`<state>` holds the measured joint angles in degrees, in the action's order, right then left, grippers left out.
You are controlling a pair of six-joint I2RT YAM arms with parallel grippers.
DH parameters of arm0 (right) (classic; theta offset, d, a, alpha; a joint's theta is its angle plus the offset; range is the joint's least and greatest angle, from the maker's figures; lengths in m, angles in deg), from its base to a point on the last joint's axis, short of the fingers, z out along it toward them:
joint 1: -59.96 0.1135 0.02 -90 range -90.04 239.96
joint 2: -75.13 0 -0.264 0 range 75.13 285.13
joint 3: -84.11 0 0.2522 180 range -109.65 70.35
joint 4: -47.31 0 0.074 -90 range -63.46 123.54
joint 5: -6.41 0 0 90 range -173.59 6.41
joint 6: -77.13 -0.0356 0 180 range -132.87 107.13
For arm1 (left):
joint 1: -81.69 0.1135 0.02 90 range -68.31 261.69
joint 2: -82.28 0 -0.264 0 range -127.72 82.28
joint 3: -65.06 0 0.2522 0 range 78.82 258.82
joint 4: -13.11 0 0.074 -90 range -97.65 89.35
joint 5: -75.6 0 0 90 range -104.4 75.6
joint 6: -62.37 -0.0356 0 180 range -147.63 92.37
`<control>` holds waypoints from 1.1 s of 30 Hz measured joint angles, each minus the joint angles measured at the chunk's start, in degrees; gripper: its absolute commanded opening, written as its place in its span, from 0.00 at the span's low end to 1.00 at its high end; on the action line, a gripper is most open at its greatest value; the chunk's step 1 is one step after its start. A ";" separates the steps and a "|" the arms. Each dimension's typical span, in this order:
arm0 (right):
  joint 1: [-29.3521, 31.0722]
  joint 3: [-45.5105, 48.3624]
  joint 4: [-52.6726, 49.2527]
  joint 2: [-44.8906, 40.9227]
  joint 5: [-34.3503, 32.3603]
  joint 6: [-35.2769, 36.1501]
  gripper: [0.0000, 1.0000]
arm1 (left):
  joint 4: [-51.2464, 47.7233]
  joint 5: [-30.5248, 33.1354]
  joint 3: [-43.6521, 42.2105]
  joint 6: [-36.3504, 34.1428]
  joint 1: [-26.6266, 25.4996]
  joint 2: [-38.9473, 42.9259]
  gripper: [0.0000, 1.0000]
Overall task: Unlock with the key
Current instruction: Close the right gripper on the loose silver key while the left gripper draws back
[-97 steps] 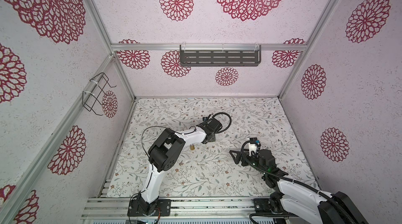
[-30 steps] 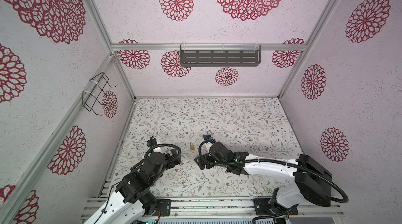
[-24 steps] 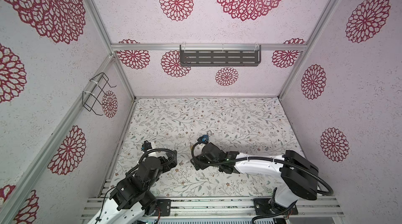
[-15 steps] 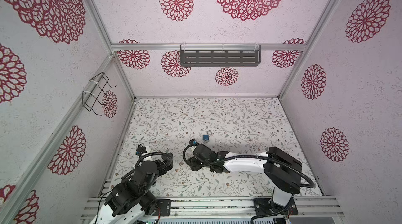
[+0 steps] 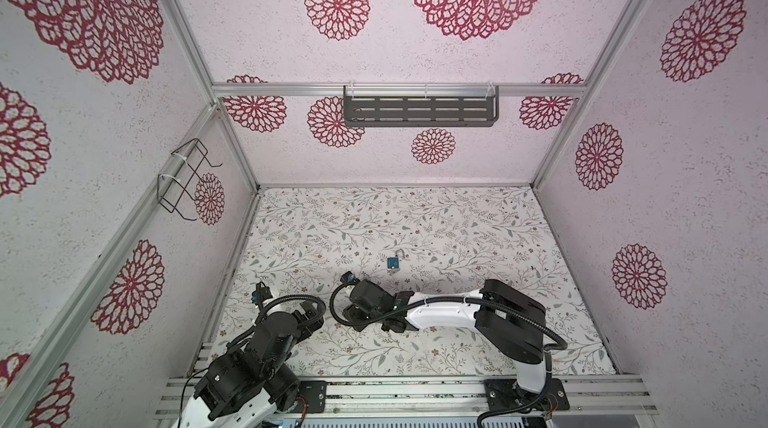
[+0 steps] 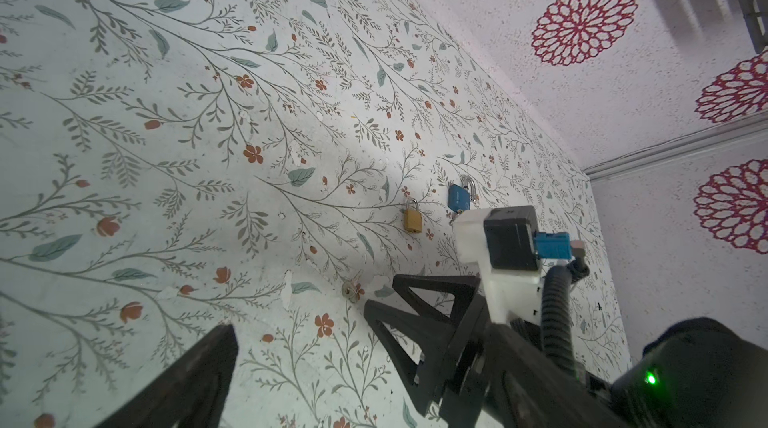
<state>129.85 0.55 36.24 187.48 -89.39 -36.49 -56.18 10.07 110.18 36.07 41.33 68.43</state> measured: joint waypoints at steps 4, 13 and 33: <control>0.72 -0.79 -0.09 1.01 0.02 0.48 0.46 | -0.79 0.72 0.04 0.68 0.02 1.16 0.97; 0.90 -2.25 -0.48 3.34 -0.15 1.51 0.37 | -2.10 1.90 0.07 1.64 0.02 2.91 0.98; 0.90 -3.61 -0.52 4.76 -0.46 3.08 0.17 | -2.25 2.29 0.07 2.16 0.02 3.02 0.97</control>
<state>130.75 -3.05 35.72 192.25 -89.85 -33.41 -58.43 12.37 110.24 38.23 41.36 71.45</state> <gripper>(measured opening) 0.195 0.974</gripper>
